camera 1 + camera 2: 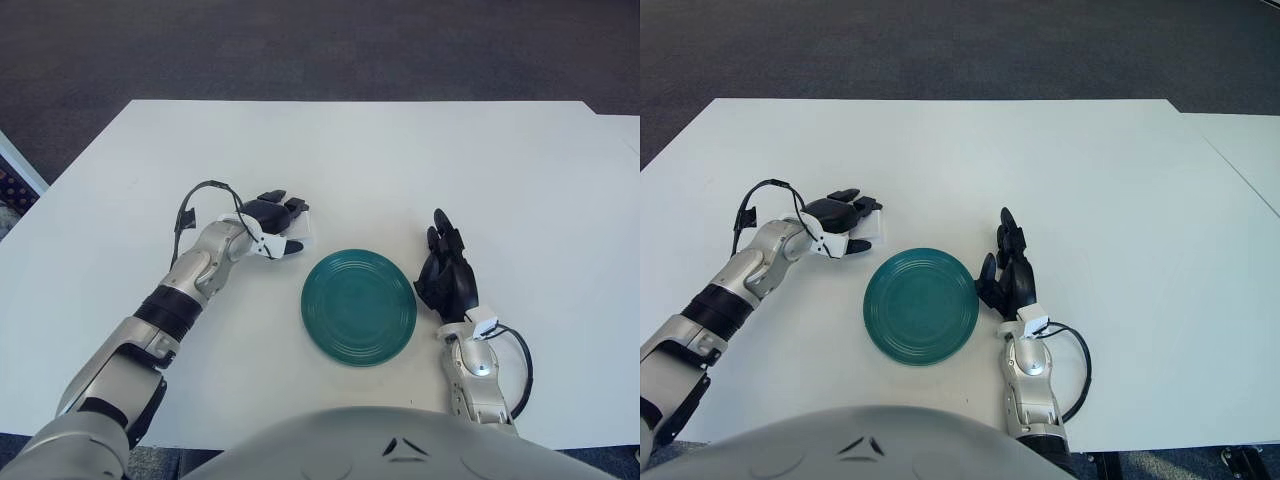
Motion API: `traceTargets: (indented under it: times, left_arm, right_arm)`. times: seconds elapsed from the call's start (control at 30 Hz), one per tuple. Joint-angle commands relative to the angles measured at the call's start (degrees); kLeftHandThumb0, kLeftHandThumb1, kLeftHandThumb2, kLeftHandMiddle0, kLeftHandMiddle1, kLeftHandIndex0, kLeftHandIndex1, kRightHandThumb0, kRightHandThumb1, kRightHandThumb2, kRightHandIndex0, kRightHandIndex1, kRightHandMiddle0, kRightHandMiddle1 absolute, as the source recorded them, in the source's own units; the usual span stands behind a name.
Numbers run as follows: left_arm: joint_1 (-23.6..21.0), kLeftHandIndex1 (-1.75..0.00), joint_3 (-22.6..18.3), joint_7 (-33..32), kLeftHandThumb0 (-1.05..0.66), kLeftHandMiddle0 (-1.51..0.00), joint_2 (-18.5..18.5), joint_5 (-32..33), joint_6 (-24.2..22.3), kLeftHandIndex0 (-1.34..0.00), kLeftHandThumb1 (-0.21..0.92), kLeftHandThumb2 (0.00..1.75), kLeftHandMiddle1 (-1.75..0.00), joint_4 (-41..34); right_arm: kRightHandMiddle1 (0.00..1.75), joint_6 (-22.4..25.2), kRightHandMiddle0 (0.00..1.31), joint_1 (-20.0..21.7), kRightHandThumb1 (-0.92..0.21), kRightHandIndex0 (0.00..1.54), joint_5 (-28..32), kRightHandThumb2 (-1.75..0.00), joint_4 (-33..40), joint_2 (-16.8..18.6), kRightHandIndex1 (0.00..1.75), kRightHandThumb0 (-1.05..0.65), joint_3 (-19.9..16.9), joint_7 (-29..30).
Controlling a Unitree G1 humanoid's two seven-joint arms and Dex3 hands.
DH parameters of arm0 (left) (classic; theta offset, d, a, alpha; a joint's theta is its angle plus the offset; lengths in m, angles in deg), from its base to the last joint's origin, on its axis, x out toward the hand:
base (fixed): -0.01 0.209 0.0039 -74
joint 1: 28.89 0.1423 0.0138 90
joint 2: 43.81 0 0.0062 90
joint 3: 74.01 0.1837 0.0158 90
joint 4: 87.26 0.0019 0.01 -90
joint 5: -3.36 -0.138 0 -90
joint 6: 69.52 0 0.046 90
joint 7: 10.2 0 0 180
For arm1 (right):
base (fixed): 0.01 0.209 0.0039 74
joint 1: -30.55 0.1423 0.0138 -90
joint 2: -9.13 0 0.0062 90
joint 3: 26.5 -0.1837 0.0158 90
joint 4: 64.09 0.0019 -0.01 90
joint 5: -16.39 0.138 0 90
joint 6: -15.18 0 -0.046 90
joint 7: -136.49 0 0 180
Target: Put the charger into the plate.
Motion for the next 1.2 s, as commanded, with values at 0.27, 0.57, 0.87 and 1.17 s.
traceTargets:
  times: [0.27,0.57,0.87,1.17]
  left_arm:
    - [0.08,-0.67,0.6,-0.4,-1.05,-0.16,0.0,-0.61,-1.46,-0.01,0.92,0.81,-0.03,0.59]
    - [1.04,-1.2,0.92,-11.38,-1.04,-0.01,-1.39,-3.17,-1.89,-0.15,0.92,0.52,-1.52,3.88]
    - [-0.55,-1.57,4.49,-33.06,-0.46,-0.25,-3.16,-11.5,-2.65,-0.45,0.69,0.68,-1.74,12.62]
    - [-1.44,-1.73,7.37,-46.51,-0.09,-0.49,-4.34,-15.05,-3.02,-0.53,0.36,1.23,-1.69,17.63]
  right_arm:
    - [0.09,2.41,0.0,-2.49,-0.92,0.0,-0.47,-0.91,-1.17,0.15,0.0,-0.98,0.05,0.99]
    - [0.08,2.88,0.0,-2.83,-0.92,0.0,-0.56,-0.92,-0.63,0.09,0.0,-0.99,0.24,1.18]
    - [0.09,3.56,0.0,-3.22,-0.92,0.0,0.88,-0.89,0.33,0.0,0.0,-0.98,-0.1,0.42]
    - [0.1,4.7,0.0,-3.65,-0.92,0.0,3.25,-0.89,1.29,-0.09,0.0,-0.95,-0.7,-1.22]
